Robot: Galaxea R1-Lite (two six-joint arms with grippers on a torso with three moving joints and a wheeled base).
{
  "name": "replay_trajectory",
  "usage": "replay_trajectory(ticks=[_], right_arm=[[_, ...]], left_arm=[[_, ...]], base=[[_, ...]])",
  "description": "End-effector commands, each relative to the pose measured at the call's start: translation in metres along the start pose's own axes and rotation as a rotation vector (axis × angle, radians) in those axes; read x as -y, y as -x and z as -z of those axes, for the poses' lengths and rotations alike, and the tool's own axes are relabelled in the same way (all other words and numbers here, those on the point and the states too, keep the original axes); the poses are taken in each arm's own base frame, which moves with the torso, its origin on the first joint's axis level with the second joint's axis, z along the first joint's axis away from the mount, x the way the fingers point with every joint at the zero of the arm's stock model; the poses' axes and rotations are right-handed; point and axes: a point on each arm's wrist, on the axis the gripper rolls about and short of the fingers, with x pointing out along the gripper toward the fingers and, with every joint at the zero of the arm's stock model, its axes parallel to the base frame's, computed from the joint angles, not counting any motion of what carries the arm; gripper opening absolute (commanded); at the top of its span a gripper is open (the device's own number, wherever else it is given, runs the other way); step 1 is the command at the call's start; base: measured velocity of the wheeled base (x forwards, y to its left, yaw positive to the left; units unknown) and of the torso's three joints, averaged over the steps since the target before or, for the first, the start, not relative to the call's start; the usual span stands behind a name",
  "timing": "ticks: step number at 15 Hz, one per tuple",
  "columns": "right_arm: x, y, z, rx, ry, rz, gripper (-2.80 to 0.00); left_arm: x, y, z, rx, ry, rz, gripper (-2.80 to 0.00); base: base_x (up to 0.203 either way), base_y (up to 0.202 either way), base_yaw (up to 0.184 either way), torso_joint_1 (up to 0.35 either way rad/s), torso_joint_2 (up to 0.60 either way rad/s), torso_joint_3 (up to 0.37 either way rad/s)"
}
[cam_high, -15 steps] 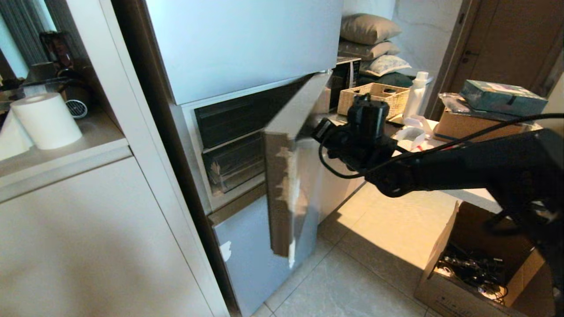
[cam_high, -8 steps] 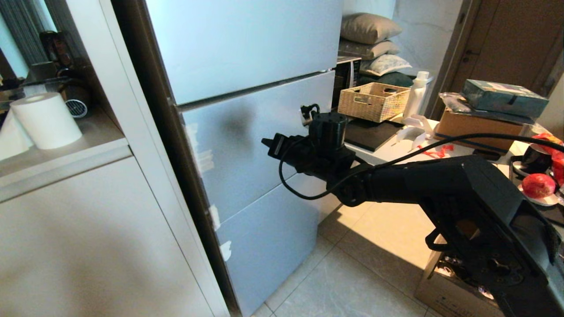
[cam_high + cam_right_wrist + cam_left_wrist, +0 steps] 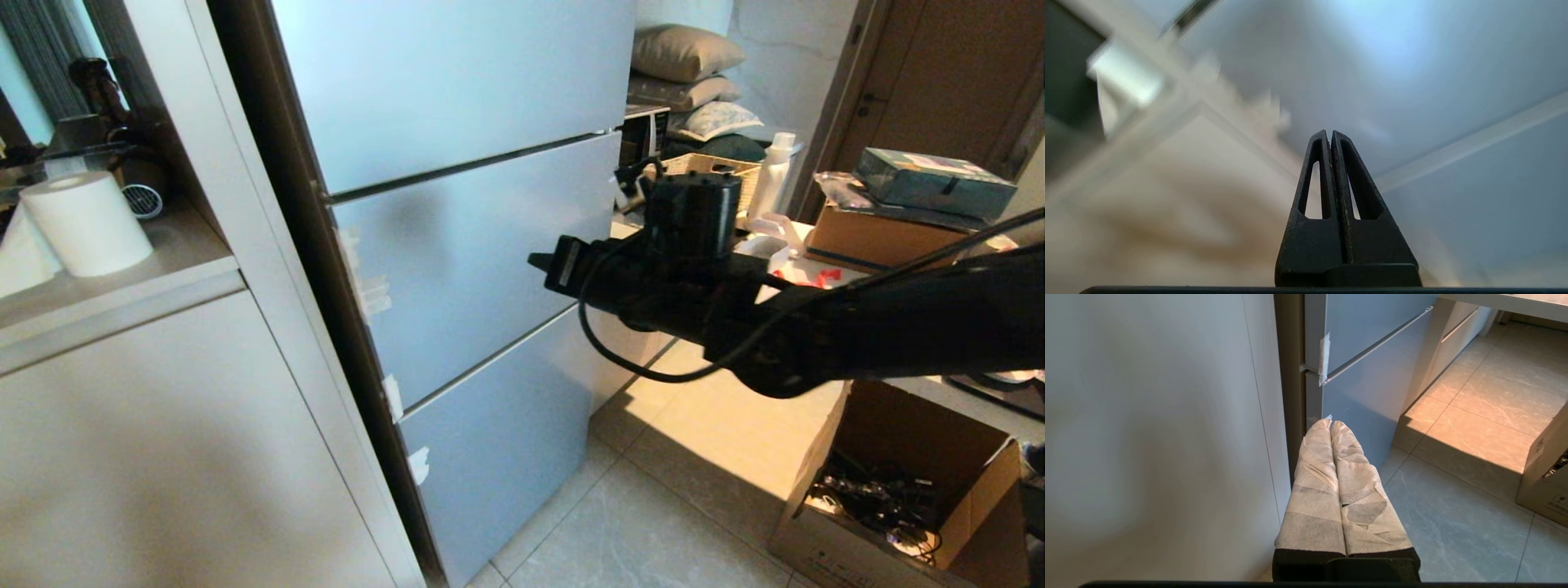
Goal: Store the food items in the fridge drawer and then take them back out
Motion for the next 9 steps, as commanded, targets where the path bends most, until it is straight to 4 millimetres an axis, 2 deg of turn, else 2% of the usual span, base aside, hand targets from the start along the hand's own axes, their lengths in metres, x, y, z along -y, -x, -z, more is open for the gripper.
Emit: replay_trajectory(ticks=[1,3,6,7,9], right_arm=[[-0.038,0.115,-0.035,0.096,0.093,-0.008,-2.80],[-0.036,0.190,-0.027,0.123,0.179,0.077,-2.80],[-0.007,0.300,0.001,0.189,0.334,0.291,-2.80],[-0.002,0.333,0.019,0.220,0.383,0.348,-2.80],[0.005,0.378,0.066,0.257,0.454,0.437,-2.80]], left_arm=[[0.000,0.000,0.000,-0.001,-0.001,-0.001,-2.80],[0.000,0.000,0.000,0.001,-0.001,-0.001,-2.80],[0.000,0.000,0.000,-0.001,-0.001,-0.001,-2.80],[0.000,0.000,0.000,0.000,-0.001,-0.001,-2.80],[0.000,0.000,0.000,-0.001,0.000,-0.001,-2.80]], base=[[0.000,0.000,0.000,0.000,0.00,0.000],[0.000,0.000,0.000,0.000,0.00,0.000],[0.000,0.000,0.000,0.000,0.00,0.000],[0.000,0.000,0.000,0.000,0.00,0.000],[0.000,0.000,0.000,0.000,0.00,0.000]])
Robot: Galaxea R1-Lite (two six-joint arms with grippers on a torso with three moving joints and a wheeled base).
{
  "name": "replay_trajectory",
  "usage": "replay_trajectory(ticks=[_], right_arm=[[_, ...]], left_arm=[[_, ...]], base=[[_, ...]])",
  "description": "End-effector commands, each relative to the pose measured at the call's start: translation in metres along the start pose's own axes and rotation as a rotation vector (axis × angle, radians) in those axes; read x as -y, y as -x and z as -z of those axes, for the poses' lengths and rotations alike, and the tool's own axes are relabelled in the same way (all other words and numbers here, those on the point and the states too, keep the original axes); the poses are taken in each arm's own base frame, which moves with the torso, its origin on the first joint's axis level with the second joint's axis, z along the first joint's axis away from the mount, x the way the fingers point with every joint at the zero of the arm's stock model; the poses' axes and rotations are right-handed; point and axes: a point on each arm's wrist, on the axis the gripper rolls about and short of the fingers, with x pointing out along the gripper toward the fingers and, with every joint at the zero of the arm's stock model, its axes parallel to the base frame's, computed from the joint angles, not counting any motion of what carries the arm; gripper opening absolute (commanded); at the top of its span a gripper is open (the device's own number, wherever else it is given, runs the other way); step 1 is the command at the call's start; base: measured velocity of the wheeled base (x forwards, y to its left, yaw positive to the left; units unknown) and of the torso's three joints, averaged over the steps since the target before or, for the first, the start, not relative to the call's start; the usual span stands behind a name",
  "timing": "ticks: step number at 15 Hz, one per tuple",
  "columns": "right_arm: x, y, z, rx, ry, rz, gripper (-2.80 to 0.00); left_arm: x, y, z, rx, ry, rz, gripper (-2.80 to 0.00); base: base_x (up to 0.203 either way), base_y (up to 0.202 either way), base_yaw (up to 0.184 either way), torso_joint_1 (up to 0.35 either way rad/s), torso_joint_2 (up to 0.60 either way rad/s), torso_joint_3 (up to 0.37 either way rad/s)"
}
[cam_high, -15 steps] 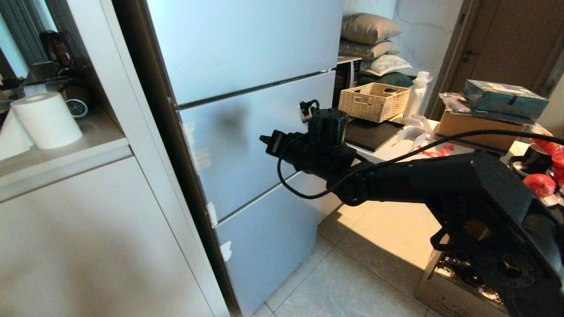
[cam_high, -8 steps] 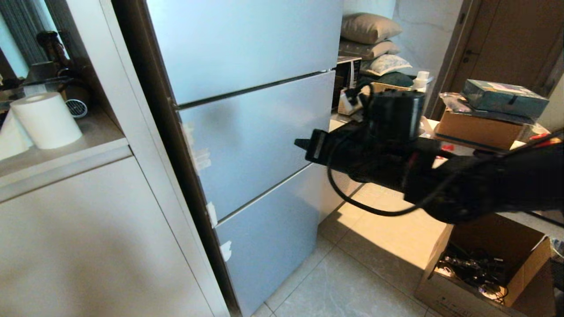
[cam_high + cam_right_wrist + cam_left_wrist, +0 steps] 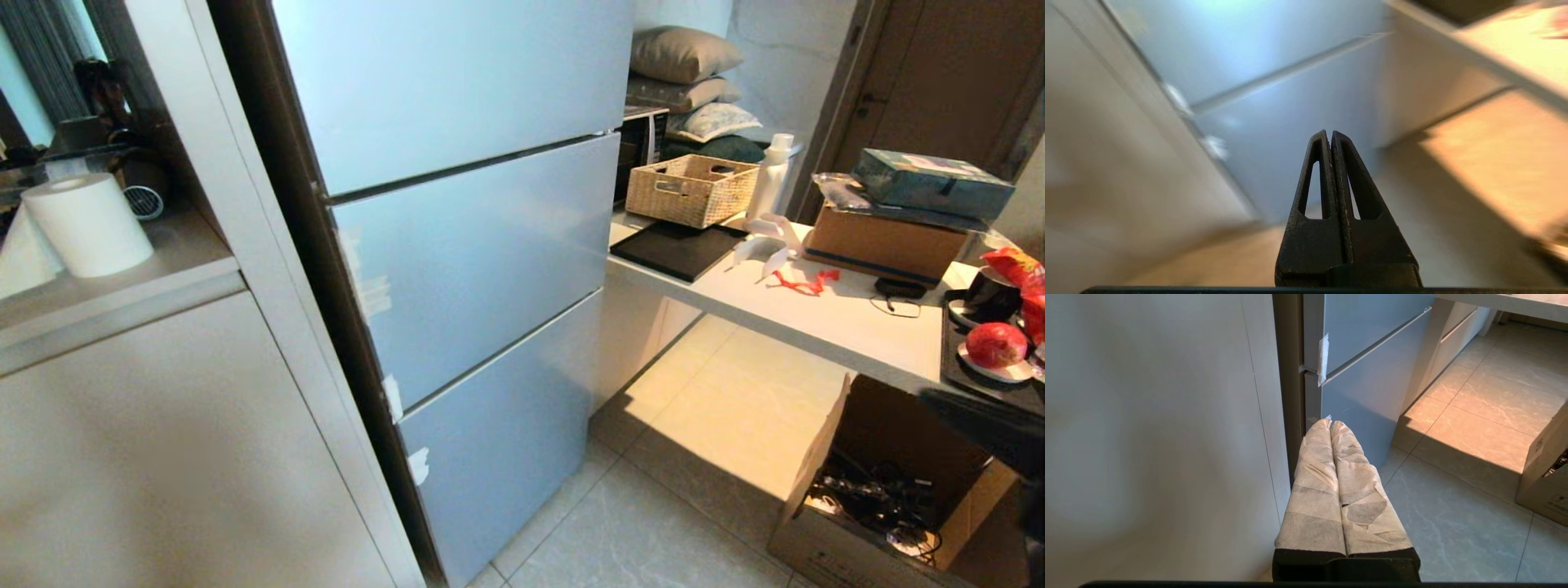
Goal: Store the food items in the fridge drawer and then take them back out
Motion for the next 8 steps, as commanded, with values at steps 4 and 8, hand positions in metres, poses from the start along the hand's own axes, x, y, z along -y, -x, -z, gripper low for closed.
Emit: replay_trajectory(ticks=[4,8], right_arm=[[0.002,0.096,0.115,0.094,0.096,0.141,-2.80],[0.002,0.113,0.140,0.069,0.115,0.365,-2.80]], left_arm=[[0.000,0.000,0.000,0.001,0.000,-0.001,-2.80],[0.000,0.000,0.000,0.001,0.000,-0.001,-2.80]], base=[[0.000,0.000,0.000,0.000,0.00,0.000],[0.000,0.000,0.000,0.000,0.00,0.000]])
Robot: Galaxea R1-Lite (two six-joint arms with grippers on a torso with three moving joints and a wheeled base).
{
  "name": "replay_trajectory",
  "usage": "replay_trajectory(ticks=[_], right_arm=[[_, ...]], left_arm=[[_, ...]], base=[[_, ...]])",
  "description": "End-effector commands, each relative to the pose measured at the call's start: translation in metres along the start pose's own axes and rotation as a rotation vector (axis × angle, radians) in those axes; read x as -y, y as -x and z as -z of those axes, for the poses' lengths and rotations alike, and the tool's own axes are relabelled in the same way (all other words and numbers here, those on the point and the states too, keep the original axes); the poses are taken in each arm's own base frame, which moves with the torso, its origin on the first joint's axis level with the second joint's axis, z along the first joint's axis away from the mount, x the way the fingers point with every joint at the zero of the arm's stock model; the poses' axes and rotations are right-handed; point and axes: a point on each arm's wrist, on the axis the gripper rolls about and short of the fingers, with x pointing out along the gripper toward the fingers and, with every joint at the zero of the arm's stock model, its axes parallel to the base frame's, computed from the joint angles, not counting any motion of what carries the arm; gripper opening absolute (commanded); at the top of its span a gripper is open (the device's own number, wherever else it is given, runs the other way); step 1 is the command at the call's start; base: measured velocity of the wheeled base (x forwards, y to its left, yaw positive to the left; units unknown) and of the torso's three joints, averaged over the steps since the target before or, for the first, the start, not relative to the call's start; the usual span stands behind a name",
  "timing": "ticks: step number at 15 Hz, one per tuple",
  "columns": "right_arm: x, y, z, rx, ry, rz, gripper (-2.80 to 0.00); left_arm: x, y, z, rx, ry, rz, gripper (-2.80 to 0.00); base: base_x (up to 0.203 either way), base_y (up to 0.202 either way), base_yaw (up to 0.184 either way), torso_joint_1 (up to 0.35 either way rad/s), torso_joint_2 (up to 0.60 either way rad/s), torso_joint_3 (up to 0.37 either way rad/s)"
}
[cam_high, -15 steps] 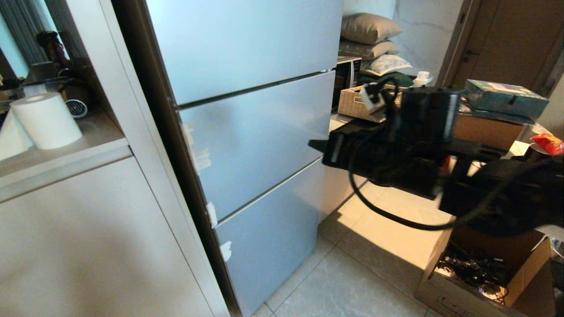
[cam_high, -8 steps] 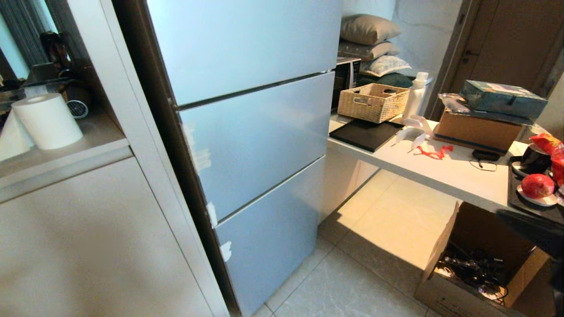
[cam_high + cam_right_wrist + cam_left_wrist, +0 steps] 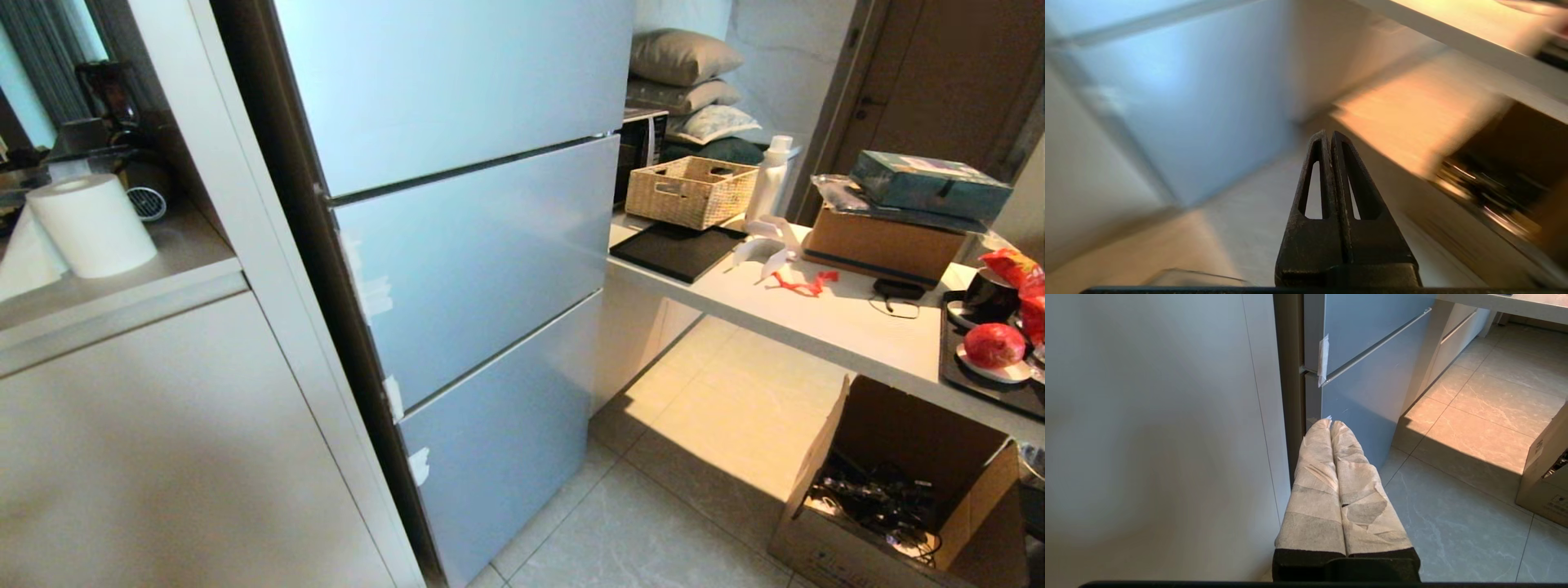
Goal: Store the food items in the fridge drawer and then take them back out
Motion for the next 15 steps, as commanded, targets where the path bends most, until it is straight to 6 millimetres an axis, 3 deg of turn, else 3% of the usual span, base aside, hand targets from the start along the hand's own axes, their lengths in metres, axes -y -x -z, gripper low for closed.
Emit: replay_trajectory(ticks=[1,15], right_arm=[[0.0007,0.0062,0.0087,0.099,-0.005,0.087,-2.80],[0.0009,0.0055,0.0093,0.106,-0.058,0.095,-2.80]], left_arm=[[0.0000,0.0001,-0.0002,0.001,0.000,-0.001,-2.80],[0.0000,0.0000,-0.0001,0.001,0.000,-0.001,-2.80]], base=[[0.000,0.000,0.000,0.000,0.00,0.000],[0.000,0.000,0.000,0.000,0.00,0.000]])
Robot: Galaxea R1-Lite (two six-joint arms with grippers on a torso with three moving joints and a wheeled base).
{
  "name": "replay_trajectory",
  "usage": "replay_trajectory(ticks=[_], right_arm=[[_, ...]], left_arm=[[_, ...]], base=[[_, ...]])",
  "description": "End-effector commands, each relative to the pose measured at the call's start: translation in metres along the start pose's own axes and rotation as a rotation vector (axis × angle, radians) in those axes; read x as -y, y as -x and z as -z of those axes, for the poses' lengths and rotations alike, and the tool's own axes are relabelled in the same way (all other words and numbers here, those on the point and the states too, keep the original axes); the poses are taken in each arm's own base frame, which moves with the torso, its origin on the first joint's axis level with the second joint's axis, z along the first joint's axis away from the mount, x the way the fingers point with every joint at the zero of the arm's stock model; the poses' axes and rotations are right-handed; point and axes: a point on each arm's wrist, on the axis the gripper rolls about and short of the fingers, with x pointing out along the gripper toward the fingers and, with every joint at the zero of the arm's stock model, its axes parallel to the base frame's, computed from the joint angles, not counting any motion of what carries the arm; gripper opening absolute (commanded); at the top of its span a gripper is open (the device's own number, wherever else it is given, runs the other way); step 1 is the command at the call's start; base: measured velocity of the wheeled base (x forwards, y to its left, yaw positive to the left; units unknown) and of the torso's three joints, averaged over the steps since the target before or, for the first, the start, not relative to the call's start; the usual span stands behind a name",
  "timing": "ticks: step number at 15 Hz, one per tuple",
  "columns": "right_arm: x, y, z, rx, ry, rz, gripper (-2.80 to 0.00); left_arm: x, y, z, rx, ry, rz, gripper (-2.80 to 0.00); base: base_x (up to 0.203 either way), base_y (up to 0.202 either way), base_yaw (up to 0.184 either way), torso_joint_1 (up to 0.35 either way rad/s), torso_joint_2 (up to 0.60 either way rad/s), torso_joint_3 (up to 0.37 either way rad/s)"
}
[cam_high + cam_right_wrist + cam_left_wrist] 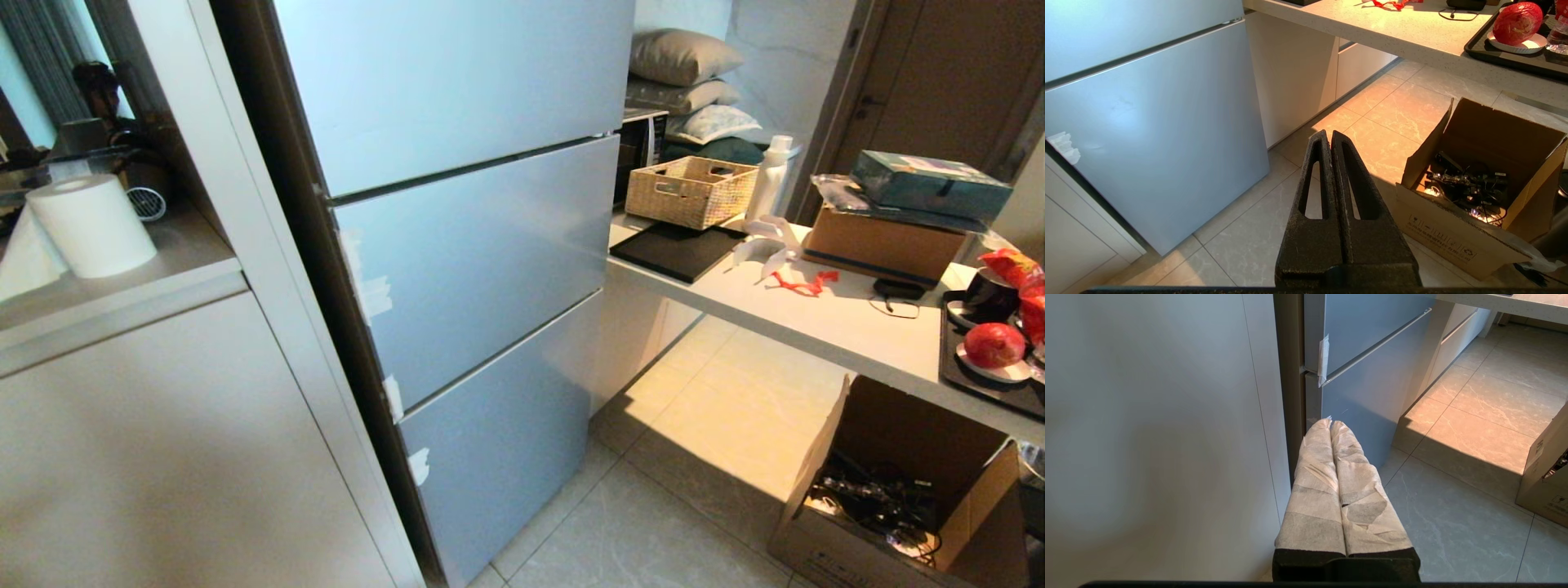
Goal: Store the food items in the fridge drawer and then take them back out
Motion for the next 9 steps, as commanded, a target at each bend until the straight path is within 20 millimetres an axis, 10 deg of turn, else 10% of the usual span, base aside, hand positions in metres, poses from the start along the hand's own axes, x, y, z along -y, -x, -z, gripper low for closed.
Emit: replay_trajectory(ticks=[1,4,9], right_arm=[[0.000,0.000,0.000,-0.003,0.004,-0.001,-2.80],[0.000,0.000,0.000,-0.003,0.004,-0.001,-2.80],[0.000,0.000,0.000,-0.003,-0.012,0.003,-2.80]], left_arm=[[0.000,0.000,0.001,-0.003,0.000,-0.001,-2.80],[0.000,-0.007,0.032,-0.113,0.000,0.000,-2.80],[0.000,0.000,0.000,0.000,0.000,-0.001,-2.80]], base=[[0.000,0.000,0.000,0.000,0.00,0.000],[0.000,0.000,0.000,0.000,0.00,0.000],[0.000,0.000,0.000,0.000,0.00,0.000]])
